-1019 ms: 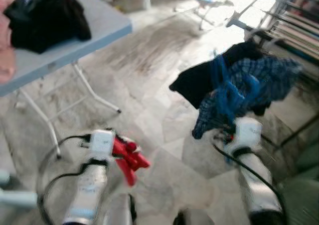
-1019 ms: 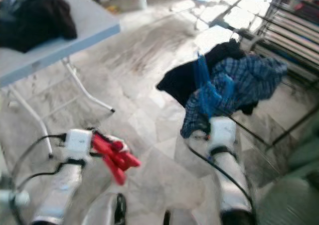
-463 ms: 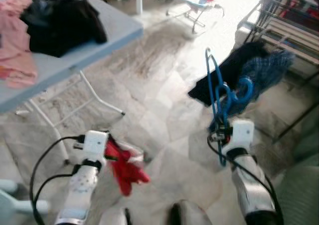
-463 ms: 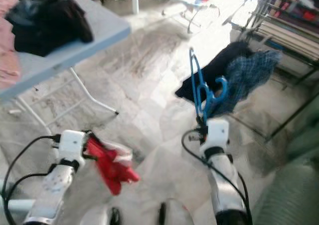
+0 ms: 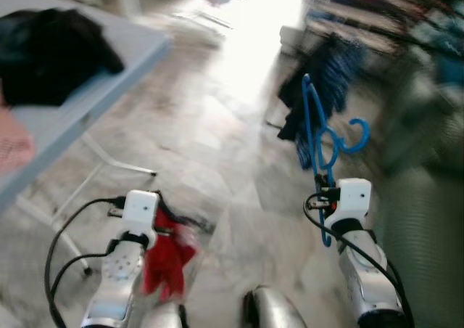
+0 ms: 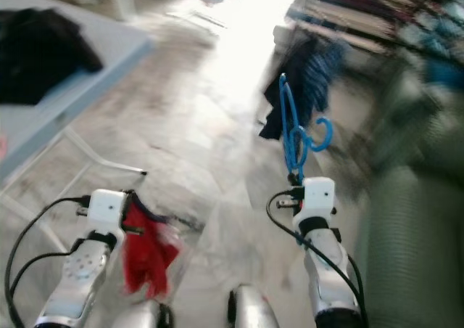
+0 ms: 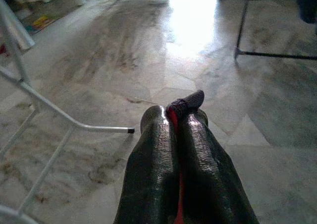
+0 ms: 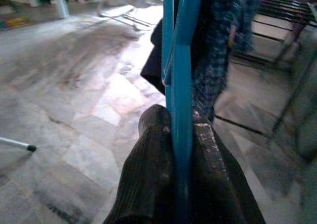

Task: Hang hanger

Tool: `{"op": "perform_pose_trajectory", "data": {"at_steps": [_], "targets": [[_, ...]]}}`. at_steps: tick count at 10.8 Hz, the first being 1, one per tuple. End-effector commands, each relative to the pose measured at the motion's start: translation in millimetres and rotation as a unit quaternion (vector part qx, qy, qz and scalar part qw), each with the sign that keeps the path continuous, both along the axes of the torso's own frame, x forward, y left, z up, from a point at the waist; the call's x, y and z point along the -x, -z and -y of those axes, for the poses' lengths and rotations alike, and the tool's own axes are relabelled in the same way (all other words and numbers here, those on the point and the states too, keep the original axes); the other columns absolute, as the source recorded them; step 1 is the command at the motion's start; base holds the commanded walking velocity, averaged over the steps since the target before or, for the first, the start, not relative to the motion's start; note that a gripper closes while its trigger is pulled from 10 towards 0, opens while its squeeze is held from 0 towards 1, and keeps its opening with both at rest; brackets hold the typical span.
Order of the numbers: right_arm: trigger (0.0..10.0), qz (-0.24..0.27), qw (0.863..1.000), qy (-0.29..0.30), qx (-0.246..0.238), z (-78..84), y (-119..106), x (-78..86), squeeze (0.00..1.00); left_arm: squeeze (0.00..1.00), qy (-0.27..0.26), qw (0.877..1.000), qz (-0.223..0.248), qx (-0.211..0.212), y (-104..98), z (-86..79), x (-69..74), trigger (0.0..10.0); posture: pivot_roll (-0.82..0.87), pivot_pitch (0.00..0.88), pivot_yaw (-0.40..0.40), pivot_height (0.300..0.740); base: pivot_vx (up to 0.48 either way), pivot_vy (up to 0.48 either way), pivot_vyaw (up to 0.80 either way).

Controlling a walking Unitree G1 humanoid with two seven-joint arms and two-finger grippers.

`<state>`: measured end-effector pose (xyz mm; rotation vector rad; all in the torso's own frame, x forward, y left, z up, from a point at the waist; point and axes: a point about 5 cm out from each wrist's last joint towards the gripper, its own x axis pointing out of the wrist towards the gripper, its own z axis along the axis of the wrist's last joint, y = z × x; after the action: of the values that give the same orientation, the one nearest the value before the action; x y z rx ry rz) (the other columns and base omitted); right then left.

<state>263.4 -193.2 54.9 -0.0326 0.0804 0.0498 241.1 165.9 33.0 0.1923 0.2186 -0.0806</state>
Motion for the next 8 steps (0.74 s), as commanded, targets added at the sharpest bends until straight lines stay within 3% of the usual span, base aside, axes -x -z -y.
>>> {"op": "perform_pose_trajectory", "data": {"at_steps": [1, 5, 8], "targets": [[10.0, -0.001, 1.0, 0.013, 0.008, 11.1, -0.7, 2.0, 0.0, 0.0, 0.013, 1.0, 0.019, 0.002, -5.9, 9.5, -3.8, 10.0, -0.03, 0.132, -0.042, 0.74, 0.0, 0.0, -0.8], [10.0, 0.0, 1.0, 0.019, 0.008, 12.3, -2.5, -2.6, 0.0, 0.0, 0.025, 0.999, 0.029, -0.024, -7.2, -1.6, -9.1, 10.0, -0.02, 0.158, -0.047, 0.74, 0.0, 0.0, -0.8], [10.0, -0.001, 1.0, 0.021, 0.005, 8.6, -1.0, -0.3, 0.0, 0.0, 0.002, 0.999, 0.03, -0.036, -12.3, -29.2, -14.1, 10.0, -0.02, 0.187, -0.041, 0.74, 0.0, 0.0, -0.8]]}}
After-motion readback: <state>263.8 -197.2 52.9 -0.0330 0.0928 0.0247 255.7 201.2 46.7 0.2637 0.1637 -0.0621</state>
